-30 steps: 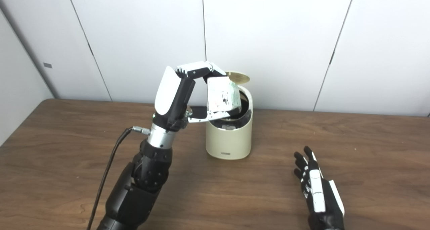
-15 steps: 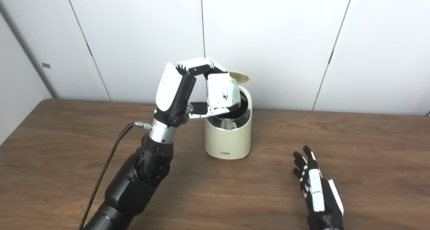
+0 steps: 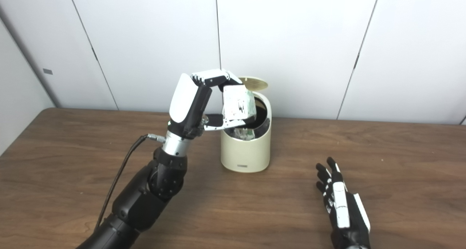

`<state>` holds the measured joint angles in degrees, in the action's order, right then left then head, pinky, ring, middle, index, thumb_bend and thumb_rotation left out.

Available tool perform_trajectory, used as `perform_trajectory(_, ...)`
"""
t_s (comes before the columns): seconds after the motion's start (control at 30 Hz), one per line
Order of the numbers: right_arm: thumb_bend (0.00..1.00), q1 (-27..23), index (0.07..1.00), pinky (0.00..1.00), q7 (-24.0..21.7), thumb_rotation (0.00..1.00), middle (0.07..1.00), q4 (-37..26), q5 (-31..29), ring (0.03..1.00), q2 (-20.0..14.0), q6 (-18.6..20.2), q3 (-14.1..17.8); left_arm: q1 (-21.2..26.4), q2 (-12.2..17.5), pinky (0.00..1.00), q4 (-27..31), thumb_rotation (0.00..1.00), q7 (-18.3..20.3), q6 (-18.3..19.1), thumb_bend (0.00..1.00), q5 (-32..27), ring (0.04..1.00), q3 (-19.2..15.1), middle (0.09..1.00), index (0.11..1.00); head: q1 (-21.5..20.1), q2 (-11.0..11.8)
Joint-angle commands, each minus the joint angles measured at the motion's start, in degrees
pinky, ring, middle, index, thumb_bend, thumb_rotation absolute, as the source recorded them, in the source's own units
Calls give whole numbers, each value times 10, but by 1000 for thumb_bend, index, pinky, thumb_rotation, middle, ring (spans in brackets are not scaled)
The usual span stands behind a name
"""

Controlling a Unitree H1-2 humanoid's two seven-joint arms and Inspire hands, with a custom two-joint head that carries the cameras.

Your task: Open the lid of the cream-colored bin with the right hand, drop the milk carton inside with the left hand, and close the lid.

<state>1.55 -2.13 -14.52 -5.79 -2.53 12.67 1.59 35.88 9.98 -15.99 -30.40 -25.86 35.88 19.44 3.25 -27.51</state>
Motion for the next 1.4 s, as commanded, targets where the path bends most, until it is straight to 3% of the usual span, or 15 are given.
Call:
perform_trajectory(0.0,566,-9,980,950,1,1000,927,-18,-2,957,6,-4,-1,39,3,361,8,0,-20,-11,477,-9,429,-1,492,457,-1,1)
perform_trajectory(0.47,554,-8,997,960,1,1000,935,-17,1,964,6,-10,-4,55,9,368,-40,0,-46,-11,476,-16,427,9,499,456,-1,0)
perform_trajectory(0.93,572,-10,1000,957,2,1000,931,-10,1,965,9,-17,-6,92,24,384,-109,0,-103,-11,478,-30,451,67,504,470,-5,3)
perform_trajectory(1.07,553,-10,1000,936,2,1000,928,-13,6,957,10,-17,-10,95,26,386,-120,0,-104,-11,478,-36,452,73,503,469,-7,2)
perform_trajectory(1.37,543,-9,1000,934,5,1000,930,-16,15,955,11,-14,-13,87,22,360,-130,0,-67,-11,476,-51,437,57,499,454,-10,0)
